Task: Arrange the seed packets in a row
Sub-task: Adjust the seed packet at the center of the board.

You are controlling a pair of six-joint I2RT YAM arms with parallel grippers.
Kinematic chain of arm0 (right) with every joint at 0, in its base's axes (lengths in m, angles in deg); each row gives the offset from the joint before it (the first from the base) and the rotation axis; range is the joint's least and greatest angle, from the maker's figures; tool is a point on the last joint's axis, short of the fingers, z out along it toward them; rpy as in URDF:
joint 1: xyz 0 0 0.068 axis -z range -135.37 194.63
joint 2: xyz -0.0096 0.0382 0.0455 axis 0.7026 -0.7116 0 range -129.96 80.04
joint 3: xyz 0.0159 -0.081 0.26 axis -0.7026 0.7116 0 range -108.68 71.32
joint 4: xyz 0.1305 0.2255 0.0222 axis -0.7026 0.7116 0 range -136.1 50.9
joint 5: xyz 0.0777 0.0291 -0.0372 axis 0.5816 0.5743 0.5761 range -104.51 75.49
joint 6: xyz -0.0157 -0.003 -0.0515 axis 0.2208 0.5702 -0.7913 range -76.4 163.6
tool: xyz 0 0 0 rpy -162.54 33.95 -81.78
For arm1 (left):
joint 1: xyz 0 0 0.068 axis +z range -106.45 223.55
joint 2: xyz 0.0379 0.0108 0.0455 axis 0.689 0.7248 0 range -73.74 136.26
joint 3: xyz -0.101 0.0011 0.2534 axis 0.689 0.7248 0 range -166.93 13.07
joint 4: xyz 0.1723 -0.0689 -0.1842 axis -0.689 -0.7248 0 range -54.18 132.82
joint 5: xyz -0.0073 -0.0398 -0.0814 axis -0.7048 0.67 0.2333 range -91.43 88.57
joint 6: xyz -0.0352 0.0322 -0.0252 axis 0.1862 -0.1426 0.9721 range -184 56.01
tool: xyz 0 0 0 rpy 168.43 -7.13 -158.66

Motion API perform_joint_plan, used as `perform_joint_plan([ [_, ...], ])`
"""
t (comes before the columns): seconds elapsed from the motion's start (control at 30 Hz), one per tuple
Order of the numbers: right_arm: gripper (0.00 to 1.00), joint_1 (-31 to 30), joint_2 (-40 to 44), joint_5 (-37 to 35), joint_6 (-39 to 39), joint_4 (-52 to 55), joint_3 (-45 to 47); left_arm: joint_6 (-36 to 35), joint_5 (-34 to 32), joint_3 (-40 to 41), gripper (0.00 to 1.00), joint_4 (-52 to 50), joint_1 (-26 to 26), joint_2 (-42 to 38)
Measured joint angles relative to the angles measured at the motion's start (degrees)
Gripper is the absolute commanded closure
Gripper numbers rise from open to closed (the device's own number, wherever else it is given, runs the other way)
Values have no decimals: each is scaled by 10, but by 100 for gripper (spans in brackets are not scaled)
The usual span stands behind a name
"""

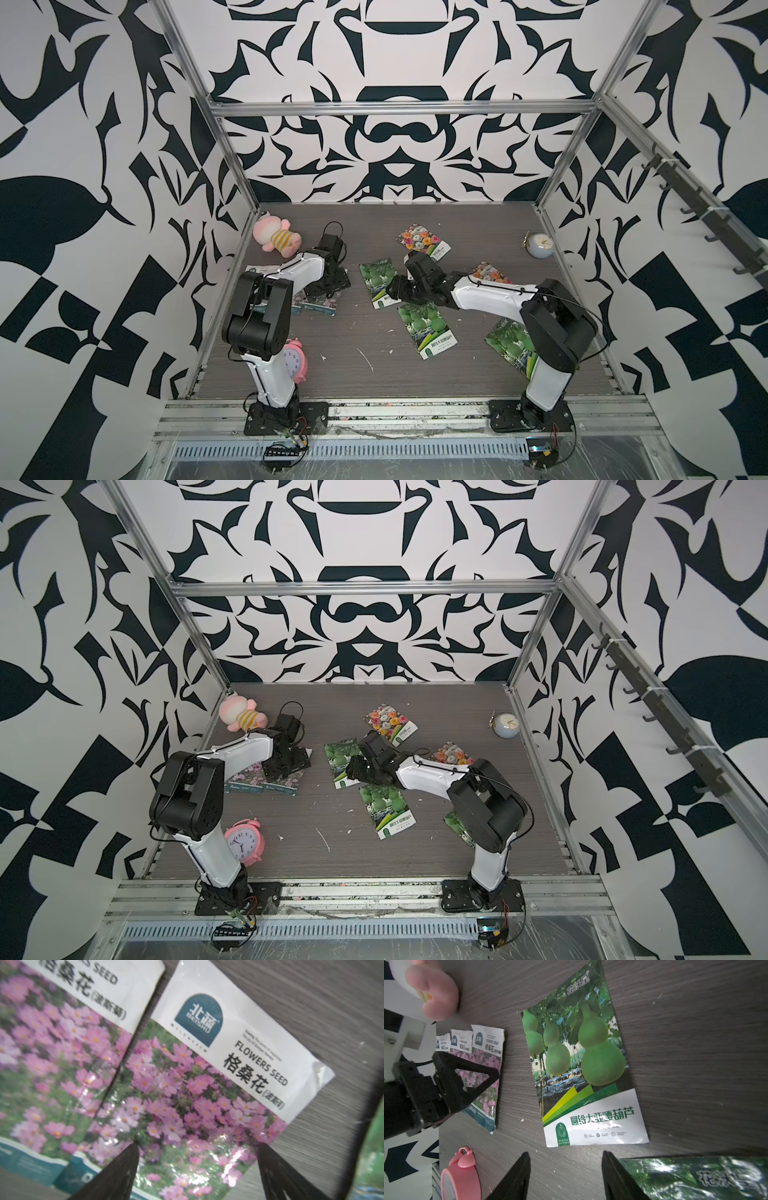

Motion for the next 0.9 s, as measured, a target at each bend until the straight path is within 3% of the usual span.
perform_joint_plan([
  [0.43,44,-28,-24,1,-87,113,-77,2,44,-29,1,-23,0,-157],
  [0.63,44,-53,-8,36,-80,128,-20,2,84,-25,2,5,0,-151],
  [0.9,44,-42,16,42,-71,137,46,11,140,-26,10,44,0,-97],
])
